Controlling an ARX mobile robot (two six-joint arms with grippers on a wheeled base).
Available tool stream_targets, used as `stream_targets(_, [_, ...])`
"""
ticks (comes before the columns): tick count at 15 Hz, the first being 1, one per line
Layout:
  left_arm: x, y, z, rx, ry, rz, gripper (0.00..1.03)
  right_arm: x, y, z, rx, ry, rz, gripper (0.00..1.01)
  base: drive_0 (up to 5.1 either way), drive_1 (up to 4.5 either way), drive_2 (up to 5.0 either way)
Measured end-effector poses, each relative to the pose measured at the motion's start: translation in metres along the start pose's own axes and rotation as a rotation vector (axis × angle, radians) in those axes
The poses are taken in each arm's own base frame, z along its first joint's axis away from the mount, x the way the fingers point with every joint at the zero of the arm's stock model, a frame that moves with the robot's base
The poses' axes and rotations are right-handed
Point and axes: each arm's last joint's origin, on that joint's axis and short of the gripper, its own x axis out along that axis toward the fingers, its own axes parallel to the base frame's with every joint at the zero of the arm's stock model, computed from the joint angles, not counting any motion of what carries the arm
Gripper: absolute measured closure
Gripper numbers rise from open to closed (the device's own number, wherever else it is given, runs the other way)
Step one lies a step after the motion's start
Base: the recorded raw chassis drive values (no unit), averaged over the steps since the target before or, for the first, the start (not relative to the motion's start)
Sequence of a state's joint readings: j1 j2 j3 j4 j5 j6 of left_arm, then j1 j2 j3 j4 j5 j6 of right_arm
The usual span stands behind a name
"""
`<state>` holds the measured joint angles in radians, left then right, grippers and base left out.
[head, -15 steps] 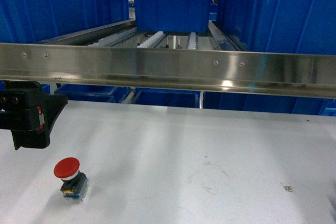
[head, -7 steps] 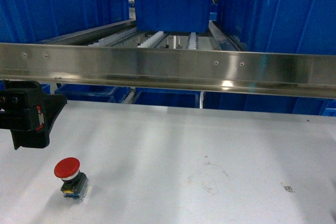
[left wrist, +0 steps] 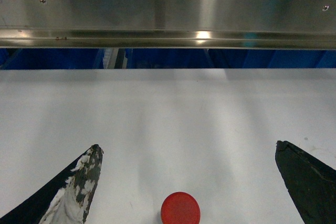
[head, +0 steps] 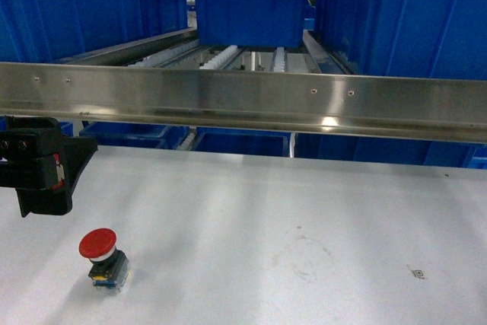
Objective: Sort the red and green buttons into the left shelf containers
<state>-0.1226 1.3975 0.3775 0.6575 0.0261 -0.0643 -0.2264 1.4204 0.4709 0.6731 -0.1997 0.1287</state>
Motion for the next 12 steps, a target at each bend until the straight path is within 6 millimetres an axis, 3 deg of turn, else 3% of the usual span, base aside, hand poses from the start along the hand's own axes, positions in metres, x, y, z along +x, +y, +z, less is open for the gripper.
stream_targets(2, [0.000,0.000,0.000,0.000,0.000,0.000,0.05,-0.051,0.007,0.009,0.044,-0.141,-0.002,0.72,0.0,0.00,0.0])
stream_targets(3, [0.000,0.000,0.000,0.000,0.000,0.000,0.05,-0.078,0.013,0.003,0.060,-0.179,0.030,0.72,0.0,0.00,0.0])
stream_targets(5, [0.000,0.000,0.000,0.000,0.000,0.000,0.05,-0.113,0.023,-0.035,0.060,-0.127,0.099,0.72,0.0,0.00,0.0])
stream_targets(6, [0.000,0.000,0.000,0.000,0.000,0.000,0.05,-0.116,0.025,-0.044,0.049,-0.116,0.108,0.72,0.0,0.00,0.0])
stream_targets(10, [0.001,0.001,0.000,-0.009,-0.008,0.005,0.05,-0.115,0.024,-0.044,0.051,-0.115,0.092,0.72,0.0,0.00,0.0])
stream_targets(12, [0.012,0.005,-0.006,-0.021,0.030,0.021,0.05,-0.115,0.024,-0.044,0.051,-0.115,0.092,0.72,0.0,0.00,0.0])
